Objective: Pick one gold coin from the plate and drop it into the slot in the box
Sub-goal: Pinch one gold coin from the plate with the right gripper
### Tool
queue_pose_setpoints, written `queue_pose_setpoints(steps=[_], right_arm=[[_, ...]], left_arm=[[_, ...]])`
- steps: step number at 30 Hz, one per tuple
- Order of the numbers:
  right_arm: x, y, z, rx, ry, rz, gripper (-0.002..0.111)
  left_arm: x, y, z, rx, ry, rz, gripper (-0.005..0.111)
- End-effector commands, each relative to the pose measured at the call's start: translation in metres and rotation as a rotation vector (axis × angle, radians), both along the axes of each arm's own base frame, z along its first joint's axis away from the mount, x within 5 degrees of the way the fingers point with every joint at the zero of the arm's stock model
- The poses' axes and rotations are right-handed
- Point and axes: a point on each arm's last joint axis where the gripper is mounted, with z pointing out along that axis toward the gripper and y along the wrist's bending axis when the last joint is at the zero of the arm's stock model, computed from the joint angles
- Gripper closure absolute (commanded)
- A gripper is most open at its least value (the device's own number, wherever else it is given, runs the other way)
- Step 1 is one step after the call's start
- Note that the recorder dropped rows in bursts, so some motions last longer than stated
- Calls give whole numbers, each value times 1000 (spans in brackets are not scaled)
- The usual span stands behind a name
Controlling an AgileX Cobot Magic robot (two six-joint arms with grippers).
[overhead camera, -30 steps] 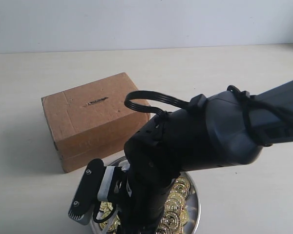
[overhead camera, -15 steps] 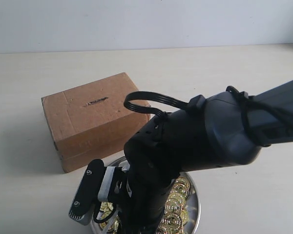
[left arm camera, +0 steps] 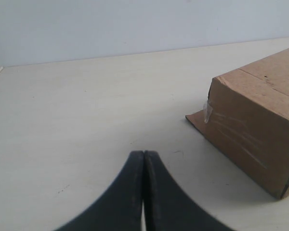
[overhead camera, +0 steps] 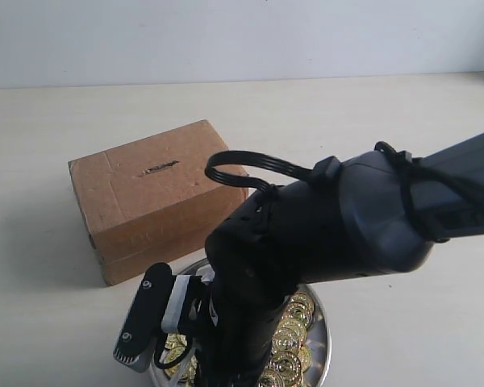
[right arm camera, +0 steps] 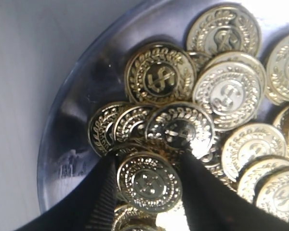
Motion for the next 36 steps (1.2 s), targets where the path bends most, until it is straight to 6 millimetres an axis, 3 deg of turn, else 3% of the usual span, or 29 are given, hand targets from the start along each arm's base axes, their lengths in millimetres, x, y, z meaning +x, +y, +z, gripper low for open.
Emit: queue_pose_setpoints(steps=[1, 4, 10, 15, 28, 36], right_arm=[[1, 1, 9, 18, -29, 7, 73], [2, 0, 9, 13, -32, -5, 64], [2, 0, 9, 11, -35, -1, 76], [3, 0, 9, 7, -36, -30, 55], [2, 0, 3, -5, -21, -48, 56], [2, 0, 0, -10, -12, -52, 62]], left_arm=[[0, 0, 0, -7, -12, -4, 107], [0, 0, 0, -7, -12, -4, 107], [0, 0, 0, -7, -12, -4, 107], [0, 0, 0, -7, -12, -4, 107], [0, 0, 0, -7, -12, -4, 107], [0, 0, 0, -7, -12, -4, 107]])
